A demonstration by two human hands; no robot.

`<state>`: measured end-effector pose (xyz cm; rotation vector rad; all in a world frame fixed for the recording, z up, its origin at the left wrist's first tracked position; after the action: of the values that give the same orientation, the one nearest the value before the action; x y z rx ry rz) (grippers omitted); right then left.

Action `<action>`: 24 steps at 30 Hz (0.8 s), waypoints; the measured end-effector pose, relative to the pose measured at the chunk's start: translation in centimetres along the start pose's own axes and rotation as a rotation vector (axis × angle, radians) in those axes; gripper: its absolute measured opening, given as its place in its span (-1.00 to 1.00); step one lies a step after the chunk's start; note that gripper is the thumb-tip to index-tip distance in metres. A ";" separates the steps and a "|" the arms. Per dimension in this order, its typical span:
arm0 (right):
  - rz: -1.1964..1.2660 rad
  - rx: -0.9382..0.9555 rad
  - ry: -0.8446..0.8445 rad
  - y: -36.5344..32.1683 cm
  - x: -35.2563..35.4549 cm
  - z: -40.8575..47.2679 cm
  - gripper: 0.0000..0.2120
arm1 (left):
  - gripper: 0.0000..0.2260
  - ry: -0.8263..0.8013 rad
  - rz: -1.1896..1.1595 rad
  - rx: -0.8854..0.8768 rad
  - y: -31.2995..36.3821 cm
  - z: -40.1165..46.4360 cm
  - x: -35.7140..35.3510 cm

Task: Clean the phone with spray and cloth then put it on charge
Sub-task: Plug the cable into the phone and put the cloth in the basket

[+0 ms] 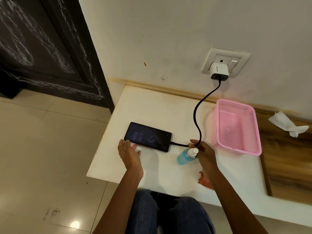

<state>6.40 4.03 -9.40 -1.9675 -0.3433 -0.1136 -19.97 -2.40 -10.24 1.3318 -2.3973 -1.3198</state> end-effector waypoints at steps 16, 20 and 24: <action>0.388 -0.199 -0.376 0.7 -2.0 3.2 -0.78 | -0.76 0.026 0.291 -0.001 2.3 2.3 0.3; 0.444 -0.187 -0.421 -0.2 -2.5 3.4 -0.73 | -0.64 0.029 0.294 -0.039 2.6 2.7 0.8; 0.467 -0.188 -0.441 -1.0 -3.5 3.4 -0.71 | -0.63 0.055 0.286 -0.054 2.9 2.7 1.3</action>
<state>2.56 6.83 -10.75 -2.2000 -0.1491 0.6142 -23.89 -0.90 -10.23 0.9532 -2.3857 -1.2416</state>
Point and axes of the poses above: each hand's wrist, its own z-axis towards the middle knuckle, its own x-axis out of the back of the hand, y = z × x, the point moved 6 cm from there along z, towards the middle knuckle, and after that the axes turned 12 degrees about -y, right-handed, at the moved point
